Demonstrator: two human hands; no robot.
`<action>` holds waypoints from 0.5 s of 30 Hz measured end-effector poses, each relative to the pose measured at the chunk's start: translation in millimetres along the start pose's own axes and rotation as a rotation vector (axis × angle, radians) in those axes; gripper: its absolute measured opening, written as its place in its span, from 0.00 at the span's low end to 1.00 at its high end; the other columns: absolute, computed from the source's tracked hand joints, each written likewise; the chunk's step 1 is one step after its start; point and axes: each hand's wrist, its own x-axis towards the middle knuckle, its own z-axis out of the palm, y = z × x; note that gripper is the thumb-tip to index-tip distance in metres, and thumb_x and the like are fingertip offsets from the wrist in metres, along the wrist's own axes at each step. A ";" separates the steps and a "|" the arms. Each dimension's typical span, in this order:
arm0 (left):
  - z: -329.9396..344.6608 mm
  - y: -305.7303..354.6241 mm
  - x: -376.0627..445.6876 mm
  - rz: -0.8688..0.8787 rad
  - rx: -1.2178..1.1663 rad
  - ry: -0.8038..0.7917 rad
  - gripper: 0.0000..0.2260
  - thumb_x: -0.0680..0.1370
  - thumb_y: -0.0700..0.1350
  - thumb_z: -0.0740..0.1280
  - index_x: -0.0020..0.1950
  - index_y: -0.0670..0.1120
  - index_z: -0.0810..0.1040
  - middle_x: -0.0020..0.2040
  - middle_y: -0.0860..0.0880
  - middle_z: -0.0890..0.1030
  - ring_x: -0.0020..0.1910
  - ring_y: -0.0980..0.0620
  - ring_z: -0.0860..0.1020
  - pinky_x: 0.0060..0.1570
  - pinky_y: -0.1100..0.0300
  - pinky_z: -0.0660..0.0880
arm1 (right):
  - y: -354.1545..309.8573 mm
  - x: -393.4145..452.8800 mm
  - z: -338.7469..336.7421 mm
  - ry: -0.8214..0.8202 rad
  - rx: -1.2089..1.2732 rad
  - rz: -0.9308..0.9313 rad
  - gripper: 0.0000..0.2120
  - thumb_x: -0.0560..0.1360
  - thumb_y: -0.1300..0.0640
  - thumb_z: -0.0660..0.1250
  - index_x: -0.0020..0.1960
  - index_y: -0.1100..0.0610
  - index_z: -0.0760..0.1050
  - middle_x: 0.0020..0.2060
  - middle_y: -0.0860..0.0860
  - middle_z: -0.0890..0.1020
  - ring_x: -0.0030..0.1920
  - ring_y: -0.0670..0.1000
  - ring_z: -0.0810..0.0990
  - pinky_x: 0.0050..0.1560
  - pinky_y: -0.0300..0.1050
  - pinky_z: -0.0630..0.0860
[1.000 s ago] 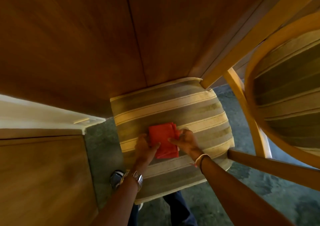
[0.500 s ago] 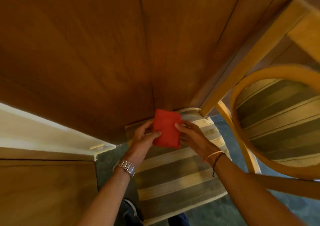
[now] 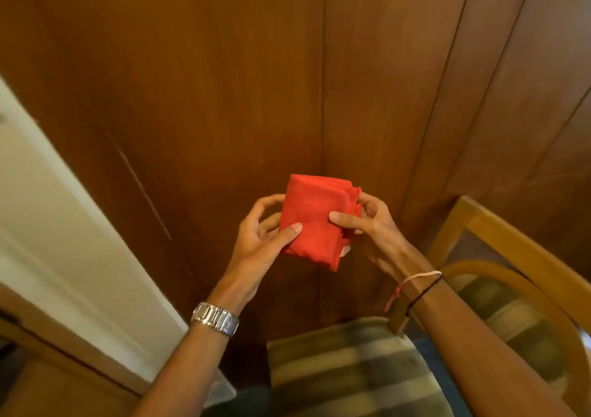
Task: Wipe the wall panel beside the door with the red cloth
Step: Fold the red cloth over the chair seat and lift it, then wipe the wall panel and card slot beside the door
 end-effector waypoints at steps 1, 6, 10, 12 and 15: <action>-3.8 17.3 0.7 0.048 0.020 0.007 0.21 0.73 0.39 0.75 0.62 0.52 0.74 0.55 0.41 0.86 0.52 0.49 0.86 0.44 0.61 0.81 | -16.4 3.5 9.9 -0.014 -0.018 -0.032 0.23 0.66 0.66 0.78 0.60 0.56 0.81 0.47 0.50 0.88 0.44 0.50 0.88 0.34 0.47 0.84; -32.7 100.2 -6.1 0.344 0.272 0.107 0.16 0.76 0.35 0.72 0.56 0.52 0.74 0.54 0.59 0.82 0.55 0.58 0.83 0.46 0.66 0.80 | -86.0 27.1 67.7 -0.088 -0.105 -0.157 0.21 0.69 0.71 0.77 0.60 0.59 0.81 0.47 0.51 0.88 0.44 0.46 0.88 0.36 0.38 0.83; -64.6 151.9 -18.7 0.541 0.483 0.246 0.11 0.78 0.36 0.70 0.55 0.51 0.77 0.58 0.54 0.79 0.59 0.59 0.78 0.47 0.72 0.77 | -123.2 47.6 128.0 -0.174 -0.177 -0.268 0.21 0.69 0.71 0.78 0.61 0.61 0.81 0.50 0.52 0.87 0.44 0.45 0.88 0.38 0.37 0.83; -81.8 168.4 -25.2 0.584 0.524 0.325 0.11 0.78 0.37 0.71 0.56 0.50 0.78 0.60 0.50 0.79 0.60 0.54 0.79 0.47 0.70 0.79 | -135.3 56.1 157.6 -0.225 -0.197 -0.326 0.20 0.69 0.71 0.77 0.59 0.60 0.82 0.50 0.50 0.89 0.46 0.46 0.88 0.42 0.38 0.84; -108.5 189.2 -35.9 0.613 0.571 0.460 0.12 0.78 0.38 0.71 0.57 0.53 0.78 0.61 0.51 0.79 0.62 0.52 0.79 0.54 0.57 0.83 | -150.8 64.1 202.2 -0.300 -0.281 -0.418 0.18 0.71 0.70 0.77 0.55 0.51 0.83 0.47 0.43 0.90 0.47 0.43 0.89 0.45 0.35 0.83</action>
